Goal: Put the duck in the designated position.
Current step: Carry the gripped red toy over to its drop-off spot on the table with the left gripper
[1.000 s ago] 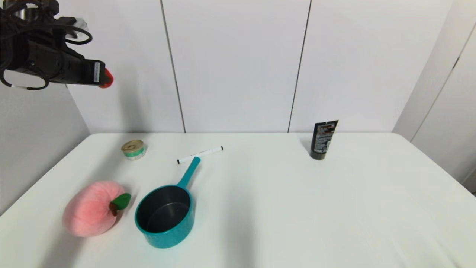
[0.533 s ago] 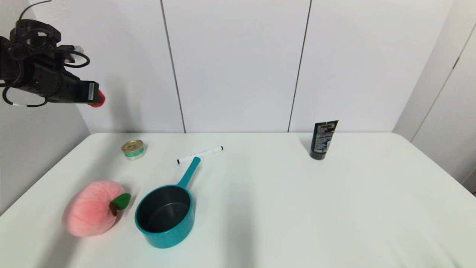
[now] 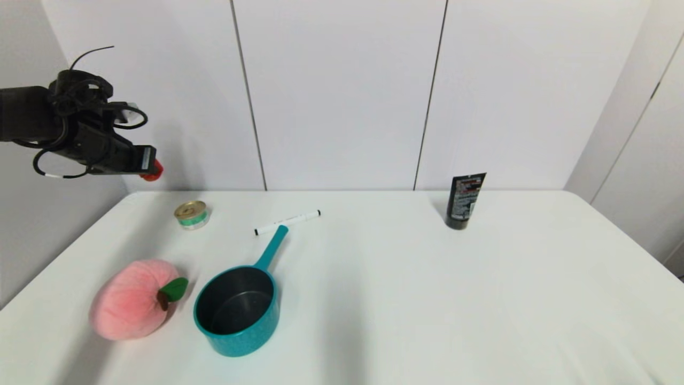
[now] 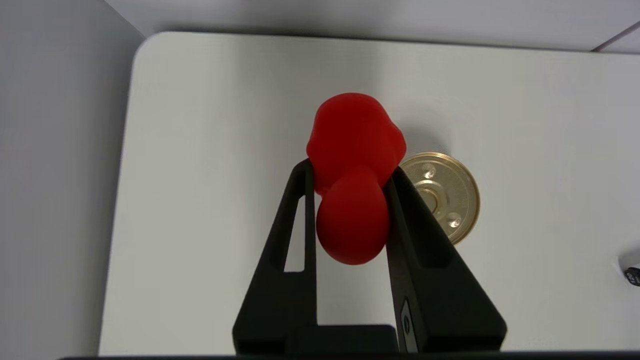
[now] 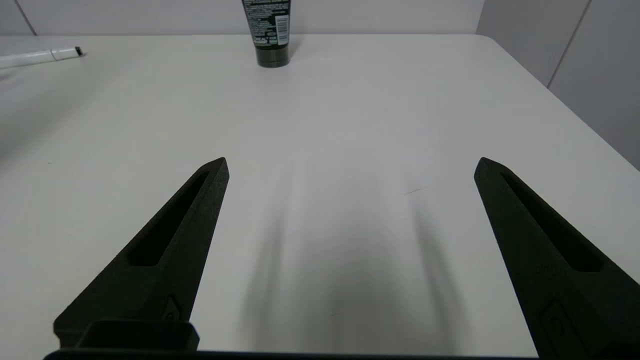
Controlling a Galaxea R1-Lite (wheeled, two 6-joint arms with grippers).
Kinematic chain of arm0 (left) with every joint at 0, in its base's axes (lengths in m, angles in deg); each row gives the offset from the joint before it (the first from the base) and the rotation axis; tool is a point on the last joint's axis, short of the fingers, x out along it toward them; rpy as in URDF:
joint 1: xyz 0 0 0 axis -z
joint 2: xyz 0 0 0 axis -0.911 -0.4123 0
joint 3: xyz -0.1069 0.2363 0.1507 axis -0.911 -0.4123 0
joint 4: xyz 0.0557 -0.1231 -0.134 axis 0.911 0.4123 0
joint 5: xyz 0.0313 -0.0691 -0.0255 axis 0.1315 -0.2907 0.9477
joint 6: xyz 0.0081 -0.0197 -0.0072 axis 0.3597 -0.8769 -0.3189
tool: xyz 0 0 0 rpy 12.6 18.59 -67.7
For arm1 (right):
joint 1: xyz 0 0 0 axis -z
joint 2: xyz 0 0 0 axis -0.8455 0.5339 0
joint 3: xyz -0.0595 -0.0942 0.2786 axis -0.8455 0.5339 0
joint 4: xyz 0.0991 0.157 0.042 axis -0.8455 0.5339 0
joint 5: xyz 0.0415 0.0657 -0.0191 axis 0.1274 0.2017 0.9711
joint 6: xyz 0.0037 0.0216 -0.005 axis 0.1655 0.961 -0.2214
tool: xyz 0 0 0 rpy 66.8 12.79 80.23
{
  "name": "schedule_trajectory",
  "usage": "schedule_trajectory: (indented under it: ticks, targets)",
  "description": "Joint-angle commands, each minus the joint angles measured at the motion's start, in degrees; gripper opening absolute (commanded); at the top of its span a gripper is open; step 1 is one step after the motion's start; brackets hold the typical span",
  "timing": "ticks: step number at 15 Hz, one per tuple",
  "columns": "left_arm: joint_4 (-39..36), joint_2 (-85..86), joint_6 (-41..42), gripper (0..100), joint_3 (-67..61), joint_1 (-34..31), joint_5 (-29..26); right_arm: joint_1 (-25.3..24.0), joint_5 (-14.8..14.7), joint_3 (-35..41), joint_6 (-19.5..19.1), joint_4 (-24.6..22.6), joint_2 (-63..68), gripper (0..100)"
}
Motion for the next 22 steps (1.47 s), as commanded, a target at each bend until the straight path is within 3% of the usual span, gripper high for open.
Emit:
schedule_trajectory:
  ticks: [1,20,21,22]
  targets:
    - [4.49,-1.84,-0.12,0,-0.48,-0.84,-0.17,-0.01,-0.01,0.00,0.00,-0.02,0.07,100]
    - [4.84,-4.48,-0.56,0,-6.54,-4.62,-1.57,-0.01,-0.01,0.00,0.00,-0.02,0.07,100]
    - [4.84,-4.74,-0.65,100,-6.54,-4.62,-1.57,-0.01,-0.01,0.00,0.00,-0.02,0.07,100]
    - [4.49,-4.83,-0.47,100,-6.45,-4.62,-1.57,-0.01,-0.01,0.00,0.00,-0.02,0.07,100]
